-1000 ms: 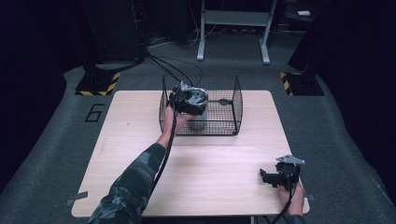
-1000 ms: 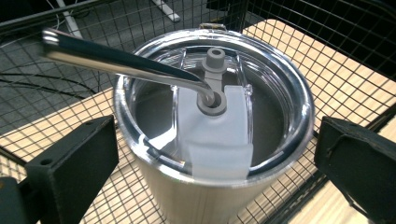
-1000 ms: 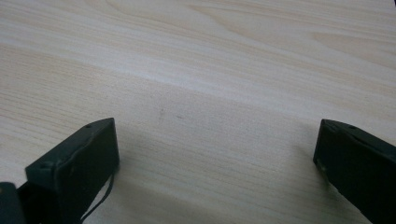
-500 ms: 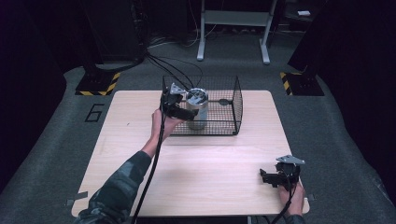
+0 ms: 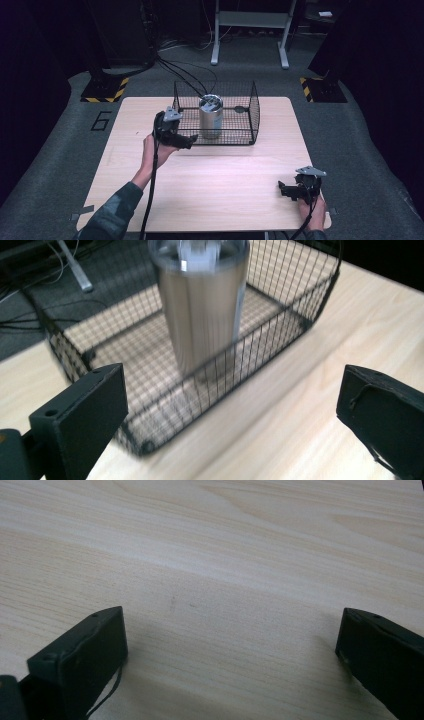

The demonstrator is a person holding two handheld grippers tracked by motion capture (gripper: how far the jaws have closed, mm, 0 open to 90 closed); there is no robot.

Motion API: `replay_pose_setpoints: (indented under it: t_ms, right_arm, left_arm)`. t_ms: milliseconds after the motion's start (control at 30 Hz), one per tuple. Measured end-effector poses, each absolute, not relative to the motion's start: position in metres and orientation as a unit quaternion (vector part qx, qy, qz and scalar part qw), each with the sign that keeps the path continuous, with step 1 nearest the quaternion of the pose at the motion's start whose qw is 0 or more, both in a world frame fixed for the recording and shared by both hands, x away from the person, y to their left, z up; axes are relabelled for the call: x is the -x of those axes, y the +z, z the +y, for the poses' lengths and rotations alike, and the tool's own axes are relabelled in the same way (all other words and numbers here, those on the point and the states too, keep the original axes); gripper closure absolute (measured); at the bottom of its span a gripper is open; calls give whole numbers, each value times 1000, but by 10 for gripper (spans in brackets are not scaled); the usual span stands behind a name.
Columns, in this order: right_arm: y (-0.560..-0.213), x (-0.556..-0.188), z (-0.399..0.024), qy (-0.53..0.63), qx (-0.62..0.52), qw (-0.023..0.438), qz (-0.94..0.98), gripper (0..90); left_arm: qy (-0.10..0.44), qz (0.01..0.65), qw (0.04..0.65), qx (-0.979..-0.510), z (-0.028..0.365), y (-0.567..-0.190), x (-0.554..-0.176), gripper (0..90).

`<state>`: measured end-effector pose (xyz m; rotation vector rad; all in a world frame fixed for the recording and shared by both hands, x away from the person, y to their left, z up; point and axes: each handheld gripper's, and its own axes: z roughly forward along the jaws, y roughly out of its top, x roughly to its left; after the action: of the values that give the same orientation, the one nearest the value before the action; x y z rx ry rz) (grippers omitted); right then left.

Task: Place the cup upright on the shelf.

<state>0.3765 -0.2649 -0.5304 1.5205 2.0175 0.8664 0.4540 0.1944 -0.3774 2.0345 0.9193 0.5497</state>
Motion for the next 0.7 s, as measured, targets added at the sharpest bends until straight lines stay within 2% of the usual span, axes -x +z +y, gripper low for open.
replay_pose_setpoints:
  t_ms: [367,700]
  right_arm:
    - [-531,-376,-265,316,-554,235,734,0]
    - [-530,-376,-265,316,-554,233,734,0]
  left_arm:
    - [221,406,353,-813,251,-448,-389,1]
    - [209,501,328,-773,314,-514,-358,1]
